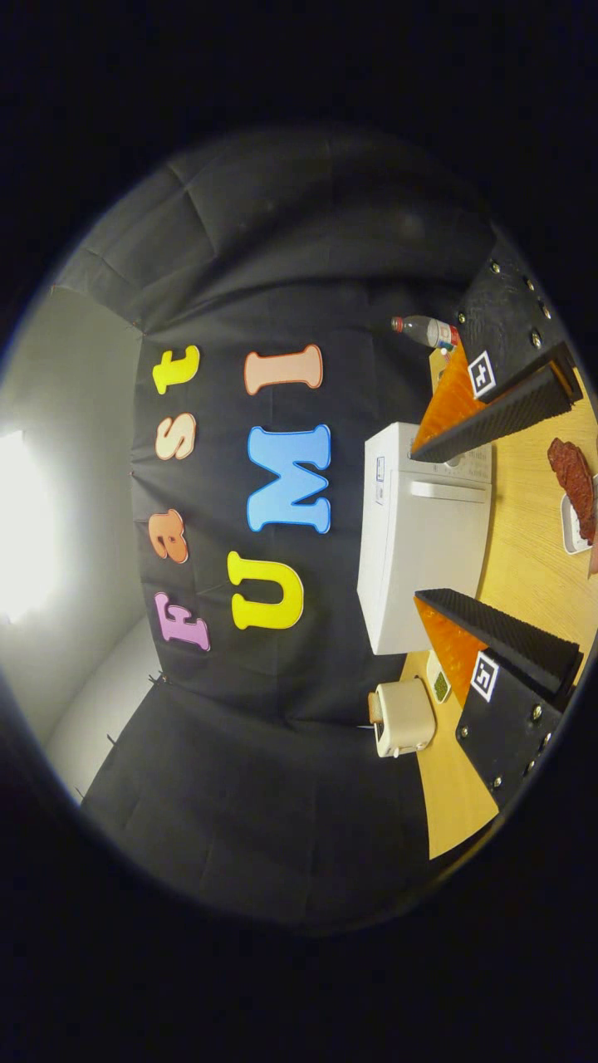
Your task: Open the microwave, put the food inside, and close the microwave door.
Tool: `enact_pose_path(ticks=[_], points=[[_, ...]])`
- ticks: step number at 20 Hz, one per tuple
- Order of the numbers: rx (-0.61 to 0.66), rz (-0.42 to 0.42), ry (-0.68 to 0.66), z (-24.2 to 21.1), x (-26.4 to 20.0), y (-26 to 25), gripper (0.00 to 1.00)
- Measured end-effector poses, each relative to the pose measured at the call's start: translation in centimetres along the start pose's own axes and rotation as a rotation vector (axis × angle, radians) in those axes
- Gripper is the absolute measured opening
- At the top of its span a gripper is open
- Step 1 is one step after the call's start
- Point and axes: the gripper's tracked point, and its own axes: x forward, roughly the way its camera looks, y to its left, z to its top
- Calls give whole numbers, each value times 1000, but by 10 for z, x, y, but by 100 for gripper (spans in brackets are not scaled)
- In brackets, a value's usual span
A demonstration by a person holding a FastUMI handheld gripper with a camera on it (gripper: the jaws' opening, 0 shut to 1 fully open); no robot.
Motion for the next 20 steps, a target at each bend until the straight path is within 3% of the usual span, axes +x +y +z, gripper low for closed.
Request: enact_pose_path(ticks=[11,20], points=[[41,-110,64,-67,130,-32,95],[43,-200,109,-122,198,-61,95]])
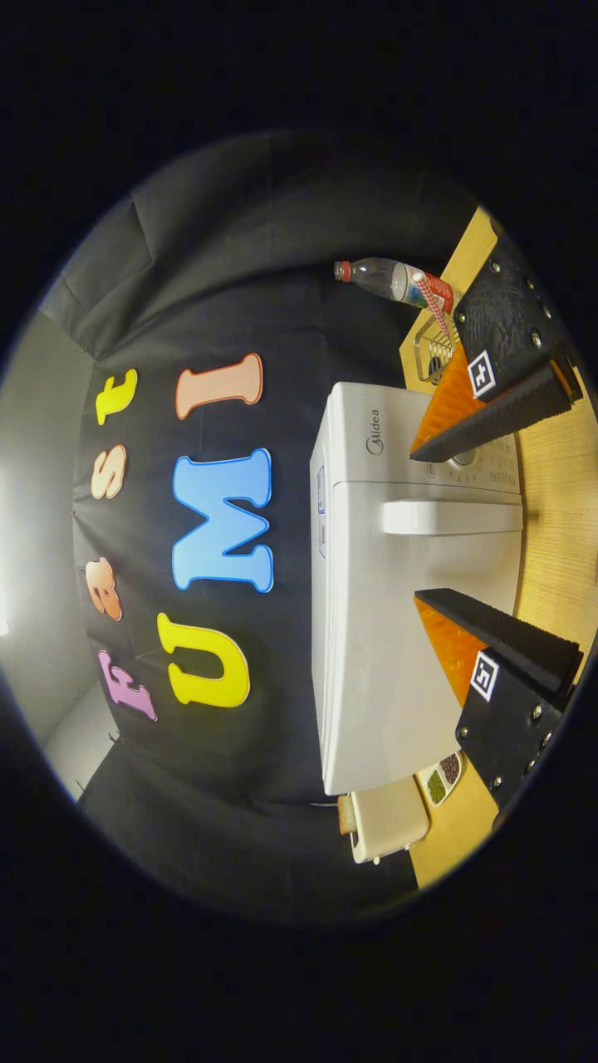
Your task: Open the microwave, put the food inside, and close the microwave door.
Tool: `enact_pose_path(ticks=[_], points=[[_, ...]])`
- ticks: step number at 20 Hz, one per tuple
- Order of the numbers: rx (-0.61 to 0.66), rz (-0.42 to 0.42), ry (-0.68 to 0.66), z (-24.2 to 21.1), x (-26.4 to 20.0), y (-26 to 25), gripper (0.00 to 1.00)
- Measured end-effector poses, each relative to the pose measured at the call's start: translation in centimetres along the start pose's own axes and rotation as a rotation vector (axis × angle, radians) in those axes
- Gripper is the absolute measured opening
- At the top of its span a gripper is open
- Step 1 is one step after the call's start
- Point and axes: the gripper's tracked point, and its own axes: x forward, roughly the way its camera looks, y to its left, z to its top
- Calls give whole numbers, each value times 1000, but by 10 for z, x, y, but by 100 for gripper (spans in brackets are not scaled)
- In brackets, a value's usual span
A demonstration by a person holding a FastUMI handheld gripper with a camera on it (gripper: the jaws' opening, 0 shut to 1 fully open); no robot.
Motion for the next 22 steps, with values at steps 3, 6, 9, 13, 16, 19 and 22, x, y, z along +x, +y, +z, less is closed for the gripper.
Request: enact_pose_path(ticks=[3,6,9,13,16,19,22], points=[[28,3,29,-13,15,5,78],[11,-10,60,-24,22,1,62],[74,-10,76,-30,24,-1,32],[109,-19,90,-30,13,4,14],[35,-12,56,-29,-23,10,14],[65,68,62,-32,-69,32,14],[78,146,74,-33,-107,55,14]])
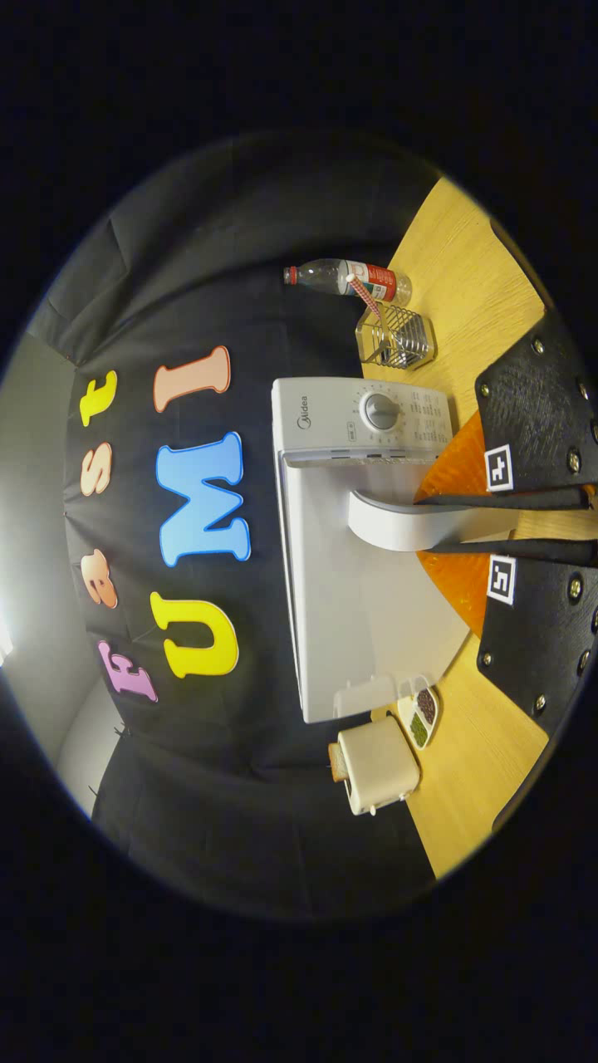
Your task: Open the microwave, put the food inside, and close the microwave door.
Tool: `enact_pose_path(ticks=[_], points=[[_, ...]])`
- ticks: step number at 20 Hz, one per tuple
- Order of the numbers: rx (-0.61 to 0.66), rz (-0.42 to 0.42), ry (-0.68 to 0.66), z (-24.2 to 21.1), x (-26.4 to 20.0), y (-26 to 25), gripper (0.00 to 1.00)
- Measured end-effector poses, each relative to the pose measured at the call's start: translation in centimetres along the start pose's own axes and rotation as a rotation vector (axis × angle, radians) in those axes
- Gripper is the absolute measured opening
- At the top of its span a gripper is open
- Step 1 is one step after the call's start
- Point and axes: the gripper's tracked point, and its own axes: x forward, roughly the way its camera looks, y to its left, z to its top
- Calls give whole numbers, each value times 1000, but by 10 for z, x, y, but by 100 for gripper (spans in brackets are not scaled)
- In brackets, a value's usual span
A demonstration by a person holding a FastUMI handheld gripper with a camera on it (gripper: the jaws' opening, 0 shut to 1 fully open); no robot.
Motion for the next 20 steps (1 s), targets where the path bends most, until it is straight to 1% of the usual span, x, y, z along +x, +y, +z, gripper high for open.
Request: enact_pose_path(ticks=[2,8,12,14,16,17,20], points=[[10,43,5,-5,-19,19,14],[-24,157,-14,-17,-68,93,13],[-21,208,-11,-26,-90,141,13],[-20,201,-19,-28,-97,165,13],[-31,173,-40,-30,-104,188,13],[-49,150,-50,-33,-106,198,13],[-100,128,-80,-37,-110,234,13]])
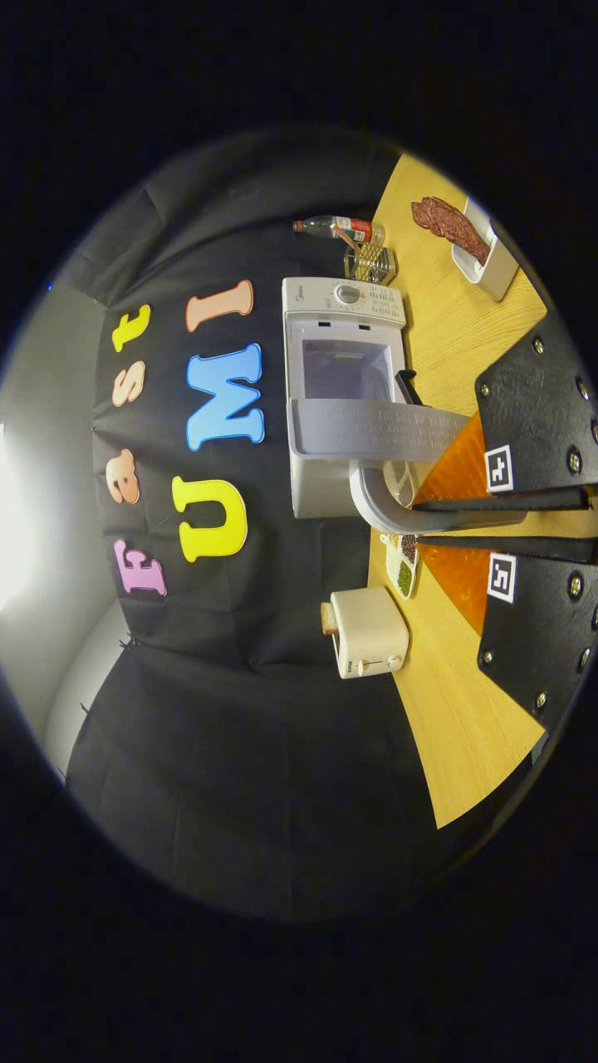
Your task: Open the microwave, put the food inside, and close the microwave door.
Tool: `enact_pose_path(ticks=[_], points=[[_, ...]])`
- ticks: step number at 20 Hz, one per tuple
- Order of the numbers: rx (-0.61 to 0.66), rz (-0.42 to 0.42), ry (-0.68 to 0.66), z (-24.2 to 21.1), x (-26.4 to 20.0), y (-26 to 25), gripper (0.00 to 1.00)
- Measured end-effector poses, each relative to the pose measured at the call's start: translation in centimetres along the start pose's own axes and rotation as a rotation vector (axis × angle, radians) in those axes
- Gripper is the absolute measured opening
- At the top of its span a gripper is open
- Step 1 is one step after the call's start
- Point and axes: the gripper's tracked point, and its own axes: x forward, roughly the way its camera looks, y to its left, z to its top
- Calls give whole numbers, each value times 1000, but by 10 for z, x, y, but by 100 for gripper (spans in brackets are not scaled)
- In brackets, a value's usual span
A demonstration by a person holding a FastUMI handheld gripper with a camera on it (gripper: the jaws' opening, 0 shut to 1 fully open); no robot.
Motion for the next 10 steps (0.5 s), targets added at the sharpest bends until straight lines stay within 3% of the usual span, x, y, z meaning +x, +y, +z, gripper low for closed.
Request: enact_pose_path(ticks=[5,10], points=[[13,-34,9,-4,-3,17,13],[55,144,12,2,-30,45,13]])
